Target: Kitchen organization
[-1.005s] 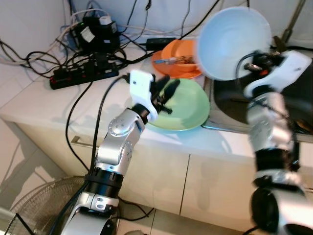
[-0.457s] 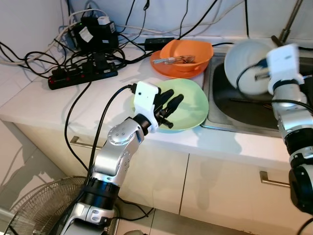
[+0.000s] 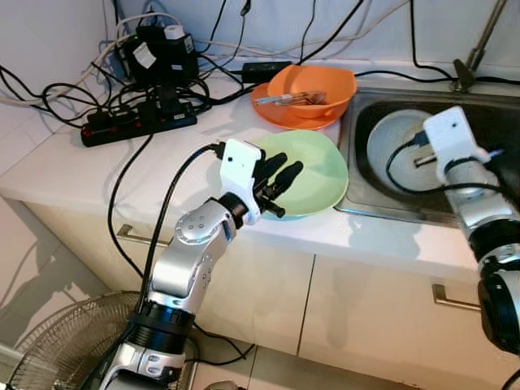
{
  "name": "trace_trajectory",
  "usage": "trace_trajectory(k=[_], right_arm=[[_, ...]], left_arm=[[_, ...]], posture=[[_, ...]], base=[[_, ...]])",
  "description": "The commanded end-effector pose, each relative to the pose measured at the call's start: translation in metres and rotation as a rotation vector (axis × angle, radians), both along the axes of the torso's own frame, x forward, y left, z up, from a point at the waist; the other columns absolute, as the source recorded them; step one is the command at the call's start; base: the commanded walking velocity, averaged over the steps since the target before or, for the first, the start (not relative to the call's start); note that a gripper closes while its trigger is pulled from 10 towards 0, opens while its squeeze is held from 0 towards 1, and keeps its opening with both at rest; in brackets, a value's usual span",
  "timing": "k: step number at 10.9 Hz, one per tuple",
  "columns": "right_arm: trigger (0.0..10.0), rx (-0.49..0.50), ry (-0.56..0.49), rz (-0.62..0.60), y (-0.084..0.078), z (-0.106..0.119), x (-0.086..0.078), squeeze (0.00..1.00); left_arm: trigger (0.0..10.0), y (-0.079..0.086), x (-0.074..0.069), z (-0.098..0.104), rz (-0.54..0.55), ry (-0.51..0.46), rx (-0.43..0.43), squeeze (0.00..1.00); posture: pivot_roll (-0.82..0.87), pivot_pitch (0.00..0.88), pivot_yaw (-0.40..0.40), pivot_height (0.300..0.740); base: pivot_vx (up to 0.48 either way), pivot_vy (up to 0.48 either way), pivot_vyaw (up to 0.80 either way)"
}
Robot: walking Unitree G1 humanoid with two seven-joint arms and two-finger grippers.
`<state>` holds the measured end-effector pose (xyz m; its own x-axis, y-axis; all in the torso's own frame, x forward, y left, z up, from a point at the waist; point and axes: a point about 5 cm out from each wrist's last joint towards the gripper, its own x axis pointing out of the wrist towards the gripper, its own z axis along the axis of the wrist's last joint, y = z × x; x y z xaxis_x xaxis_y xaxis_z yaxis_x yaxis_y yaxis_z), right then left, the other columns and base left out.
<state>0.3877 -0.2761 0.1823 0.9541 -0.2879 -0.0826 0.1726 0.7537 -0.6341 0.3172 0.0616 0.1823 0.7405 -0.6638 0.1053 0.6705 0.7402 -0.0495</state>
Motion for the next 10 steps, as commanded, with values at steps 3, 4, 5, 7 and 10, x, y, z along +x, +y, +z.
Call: trace_trajectory(k=[3,4,5,7,10], right_arm=[[10.0,0.160,0.012,-0.023,0.006,-0.001,0.004,0.00],[10.0,0.194,0.030,-0.032,0.006,-0.006,0.002,0.00],[10.0,0.235,0.046,-0.039,0.007,-0.010,0.001,0.00],[10.0,0.289,0.071,-0.045,0.010,-0.018,0.000,0.00],[10.0,0.326,0.092,-0.041,0.013,-0.025,-0.001,0.13]], left_arm=[[10.0,0.003,-0.002,-0.001,-0.002,0.016,0.004,0.00],[10.0,0.003,-0.002,-0.001,-0.003,0.019,0.004,0.00],[10.0,0.003,-0.002,-0.002,-0.003,0.025,0.006,0.00],[10.0,0.002,-0.003,-0.005,-0.016,0.037,0.014,0.00],[10.0,0.001,-0.004,-0.005,-0.021,0.040,0.018,0.00]], posture=[[0.12,0.000,0.063,0.740],[0.12,0.000,0.063,0.740],[0.12,0.000,0.065,0.740],[0.12,0.000,0.068,0.740],[0.12,0.000,0.069,0.740]], base=[[0.000,0.000,0.00],[0.000,0.000,0.00],[0.000,0.000,0.00],[0.000,0.000,0.00],[0.000,0.000,0.00]])
